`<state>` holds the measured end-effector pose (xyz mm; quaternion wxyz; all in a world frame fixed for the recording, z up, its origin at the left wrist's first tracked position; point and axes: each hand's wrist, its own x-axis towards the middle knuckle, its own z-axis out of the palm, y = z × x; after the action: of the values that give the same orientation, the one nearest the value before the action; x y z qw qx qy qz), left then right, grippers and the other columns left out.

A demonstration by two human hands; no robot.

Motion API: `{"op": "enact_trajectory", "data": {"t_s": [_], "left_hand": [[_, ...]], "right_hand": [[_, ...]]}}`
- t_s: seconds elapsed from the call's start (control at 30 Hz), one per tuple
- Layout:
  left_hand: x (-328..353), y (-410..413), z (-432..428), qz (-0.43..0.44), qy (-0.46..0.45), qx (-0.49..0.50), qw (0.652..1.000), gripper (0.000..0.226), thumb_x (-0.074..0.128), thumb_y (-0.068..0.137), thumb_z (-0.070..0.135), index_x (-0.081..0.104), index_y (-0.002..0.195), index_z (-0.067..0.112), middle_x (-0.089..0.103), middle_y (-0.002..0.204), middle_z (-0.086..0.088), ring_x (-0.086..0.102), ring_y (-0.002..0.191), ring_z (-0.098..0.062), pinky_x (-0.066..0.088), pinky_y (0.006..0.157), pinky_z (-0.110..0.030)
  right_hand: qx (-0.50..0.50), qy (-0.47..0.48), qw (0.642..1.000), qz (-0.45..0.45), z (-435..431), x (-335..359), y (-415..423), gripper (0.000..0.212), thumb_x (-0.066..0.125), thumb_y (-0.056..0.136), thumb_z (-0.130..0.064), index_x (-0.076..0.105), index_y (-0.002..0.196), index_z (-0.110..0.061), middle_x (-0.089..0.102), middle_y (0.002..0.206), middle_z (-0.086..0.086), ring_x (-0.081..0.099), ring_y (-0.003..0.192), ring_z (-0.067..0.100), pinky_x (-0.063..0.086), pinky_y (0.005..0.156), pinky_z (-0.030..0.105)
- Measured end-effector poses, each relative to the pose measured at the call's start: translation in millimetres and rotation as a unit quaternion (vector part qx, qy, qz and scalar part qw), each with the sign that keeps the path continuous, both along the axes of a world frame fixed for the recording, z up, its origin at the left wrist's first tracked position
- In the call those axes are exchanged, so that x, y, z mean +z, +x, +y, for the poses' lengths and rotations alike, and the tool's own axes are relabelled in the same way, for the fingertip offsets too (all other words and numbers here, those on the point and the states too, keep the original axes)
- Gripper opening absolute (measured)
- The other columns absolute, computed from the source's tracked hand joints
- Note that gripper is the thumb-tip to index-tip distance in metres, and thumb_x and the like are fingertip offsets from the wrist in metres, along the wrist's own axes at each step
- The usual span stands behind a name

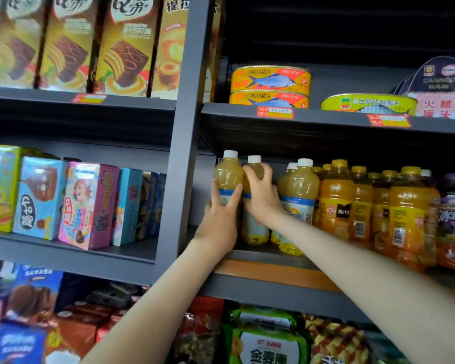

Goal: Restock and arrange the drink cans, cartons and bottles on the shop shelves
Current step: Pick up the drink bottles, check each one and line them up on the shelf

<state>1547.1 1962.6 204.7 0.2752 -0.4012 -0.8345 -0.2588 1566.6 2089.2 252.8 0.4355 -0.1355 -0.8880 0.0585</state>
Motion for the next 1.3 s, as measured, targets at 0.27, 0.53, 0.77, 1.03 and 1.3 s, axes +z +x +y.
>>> {"op": "enact_trajectory", "data": {"t_s": [0.27,0.53,0.77,1.03,1.3], "left_hand": [[5,-4,2,0.001,-0.004,-0.011,1.000,0.072,0.044,0.099,0.017,-0.001,0.154,0.031,-0.008,0.158,-0.023,0.023,0.141,-0.041,0.036,0.107,-0.043],[-19,70,-51,0.021,0.272,-0.232,0.934,0.034,0.046,0.095,0.037,0.059,0.122,0.021,0.060,0.120,0.004,0.059,0.108,-0.018,0.048,0.089,-0.034],[-135,171,-103,-0.242,0.350,-0.478,0.768,0.076,0.077,0.076,0.035,0.032,0.137,0.026,0.060,0.128,0.007,0.058,0.120,-0.018,0.048,0.097,-0.034],[-262,256,-174,-0.311,0.297,-0.274,0.860,0.059,0.077,0.064,0.047,0.046,0.116,0.043,0.062,0.101,0.022,0.062,0.096,-0.004,0.052,0.086,-0.031],[-306,315,-226,-0.359,0.128,-0.156,0.911,0.056,0.067,0.051,0.063,0.038,0.098,0.071,0.057,0.101,0.038,0.060,0.090,0.009,0.049,0.075,-0.014]], "right_hand": [[0.103,0.086,0.986,0.096,-21,-19,73,0.070,0.067,0.087,-0.004,0.038,0.142,-0.035,0.007,0.156,-0.004,0.031,0.138,0.022,0.042,0.107,0.035],[0.206,0.110,0.923,0.305,-69,-33,172,0.069,0.075,0.081,-0.003,0.041,0.132,-0.033,0.017,0.148,-0.008,0.032,0.136,0.006,0.049,0.100,0.031],[0.391,-0.346,0.775,0.356,-126,-111,269,0.070,0.067,0.083,0.004,0.041,0.133,-0.036,0.061,0.112,-0.011,0.066,0.100,0.014,0.058,0.080,0.040],[0.119,-0.503,0.856,-0.018,-148,-277,342,0.098,0.067,0.058,-0.078,0.028,0.143,-0.049,0.053,0.137,-0.008,0.057,0.119,0.018,0.051,0.094,0.044],[0.165,-0.297,0.918,-0.205,-212,-377,383,0.074,0.079,0.073,-0.037,0.035,0.130,-0.055,0.052,0.137,-0.007,0.045,0.130,0.012,0.043,0.105,0.038]]}}
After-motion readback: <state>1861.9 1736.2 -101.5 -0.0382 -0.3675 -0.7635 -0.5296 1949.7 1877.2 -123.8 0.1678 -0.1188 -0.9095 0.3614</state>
